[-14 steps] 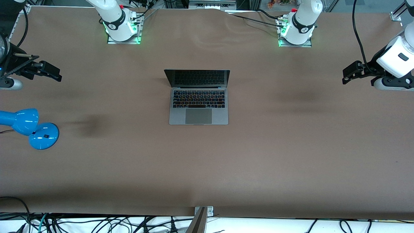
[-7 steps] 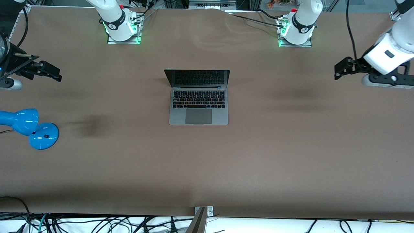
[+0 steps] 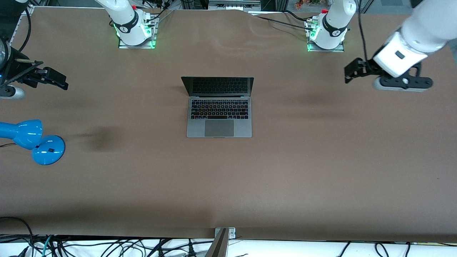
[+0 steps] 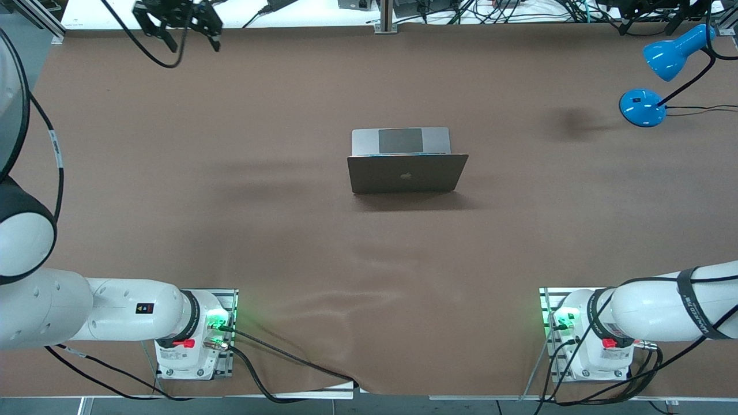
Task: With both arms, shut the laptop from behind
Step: 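Move the left gripper toward the laptop screen's back edge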
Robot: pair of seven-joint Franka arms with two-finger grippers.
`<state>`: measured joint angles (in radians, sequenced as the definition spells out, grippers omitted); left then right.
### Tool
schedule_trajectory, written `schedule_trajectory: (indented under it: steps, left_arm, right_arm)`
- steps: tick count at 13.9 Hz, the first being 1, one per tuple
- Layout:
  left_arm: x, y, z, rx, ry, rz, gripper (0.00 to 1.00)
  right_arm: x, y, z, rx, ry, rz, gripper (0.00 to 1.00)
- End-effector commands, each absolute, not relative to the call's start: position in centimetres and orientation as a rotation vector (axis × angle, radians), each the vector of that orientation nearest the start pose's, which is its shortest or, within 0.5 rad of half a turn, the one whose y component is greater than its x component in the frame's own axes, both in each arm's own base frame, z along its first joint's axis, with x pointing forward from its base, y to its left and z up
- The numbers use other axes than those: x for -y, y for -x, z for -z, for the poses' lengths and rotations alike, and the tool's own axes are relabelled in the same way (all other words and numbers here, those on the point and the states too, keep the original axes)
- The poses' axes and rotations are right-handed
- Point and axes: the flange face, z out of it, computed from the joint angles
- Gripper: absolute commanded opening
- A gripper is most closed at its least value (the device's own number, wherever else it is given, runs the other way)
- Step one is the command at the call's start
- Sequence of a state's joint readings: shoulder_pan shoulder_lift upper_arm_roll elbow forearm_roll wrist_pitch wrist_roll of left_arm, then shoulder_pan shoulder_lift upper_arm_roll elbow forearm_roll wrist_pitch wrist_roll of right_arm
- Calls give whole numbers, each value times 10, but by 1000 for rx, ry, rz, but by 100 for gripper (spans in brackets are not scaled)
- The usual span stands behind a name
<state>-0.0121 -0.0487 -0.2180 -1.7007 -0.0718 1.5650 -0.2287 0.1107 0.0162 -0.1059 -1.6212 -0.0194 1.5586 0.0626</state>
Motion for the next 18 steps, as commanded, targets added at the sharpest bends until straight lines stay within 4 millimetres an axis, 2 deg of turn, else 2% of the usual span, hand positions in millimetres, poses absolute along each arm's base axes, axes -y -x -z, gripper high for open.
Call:
schedule_trajectory:
  steps: [1,6,10,13,15,18]
  left_arm:
    - [165,-497,-585,73,3191,-227,100]
    - [219,-477,-567,81,3213,-391,100]
    - [281,-457,-554,148,3193,-478,100]
    - [312,-449,-544,126,3197,-532,100]
    - [333,-450,-528,182,3174,-606,100]
    - [368,-450,-491,167,3159,-723,100]
  right_arm:
    - [1,-554,-595,-89,3160,-127,100]
    - [1,-554,-595,-89,3160,-127,100]
    - [1,-554,-594,-89,3160,-130,100]
    - [1,-554,-594,-89,3160,-132,100]
    - [1,-554,-594,-89,3160,-135,100]
    - [-1,-554,-593,-85,3160,-137,100]
